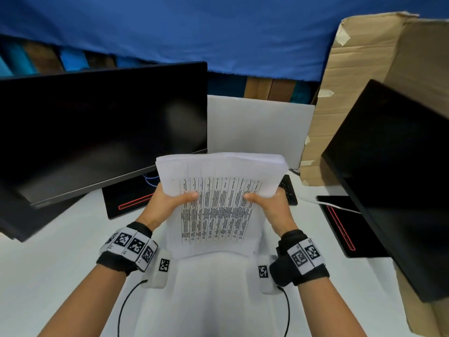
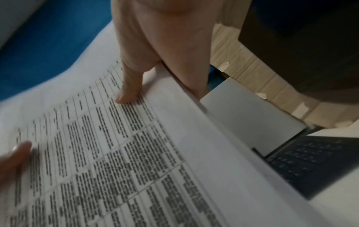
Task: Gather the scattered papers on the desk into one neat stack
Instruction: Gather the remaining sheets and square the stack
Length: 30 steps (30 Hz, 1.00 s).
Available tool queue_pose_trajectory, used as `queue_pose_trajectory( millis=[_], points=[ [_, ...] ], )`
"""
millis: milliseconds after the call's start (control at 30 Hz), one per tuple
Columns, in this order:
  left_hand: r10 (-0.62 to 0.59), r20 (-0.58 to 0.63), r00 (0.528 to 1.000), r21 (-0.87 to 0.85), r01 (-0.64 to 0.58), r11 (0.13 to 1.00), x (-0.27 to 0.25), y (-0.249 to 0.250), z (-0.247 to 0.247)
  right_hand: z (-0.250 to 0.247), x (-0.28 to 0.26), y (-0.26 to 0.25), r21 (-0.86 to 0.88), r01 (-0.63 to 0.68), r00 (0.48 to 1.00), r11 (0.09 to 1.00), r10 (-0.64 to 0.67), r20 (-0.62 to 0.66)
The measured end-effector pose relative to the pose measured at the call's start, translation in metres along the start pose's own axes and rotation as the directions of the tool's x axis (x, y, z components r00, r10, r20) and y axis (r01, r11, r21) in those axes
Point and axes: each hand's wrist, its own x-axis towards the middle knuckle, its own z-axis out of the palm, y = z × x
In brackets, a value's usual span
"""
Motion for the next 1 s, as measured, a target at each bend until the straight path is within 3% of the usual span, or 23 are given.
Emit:
queue_pose_trajectory(
  millis=[133,300,467,567,700,833,1000],
  points=[
    [0.093,0.017,0.996,-0.047,-0.092,0.995,0.001,0.017,0.000,-0.007,0.001,-0.014,0.038,0.103,0.995,0.994,-0.104,0.005],
    [0.126,0.035,0.991,-0.026,-0.125,0.992,0.001,0.020,0.001,-0.011,0.002,-0.014,0.030,0.116,0.993,0.993,-0.116,-0.001],
    [0.071,0.013,0.997,-0.028,-0.070,0.997,0.004,0.013,-0.004,-0.010,0.006,-0.010,-0.004,0.060,0.998,0.998,-0.060,0.030],
    [0.036,-0.009,0.999,0.063,-0.035,0.997,0.009,0.014,0.001,-0.003,0.007,-0.009,-0.011,0.040,0.999,0.999,-0.040,0.015],
    [0.139,-0.113,0.984,0.139,-0.123,0.983,0.019,0.032,0.010,0.008,0.012,-0.031,-0.002,0.164,0.981,0.986,-0.164,-0.101],
    [0.182,-0.152,0.971,0.079,-0.172,0.982,0.015,0.040,0.011,0.017,0.005,-0.041,-0.036,0.279,0.957,0.960,-0.281,-0.074],
    [0.012,-0.094,0.995,0.068,-0.005,0.998,-0.003,0.005,0.004,0.018,-0.007,0.002,-0.058,0.009,1.000,0.998,-0.007,0.029]
  ],
)
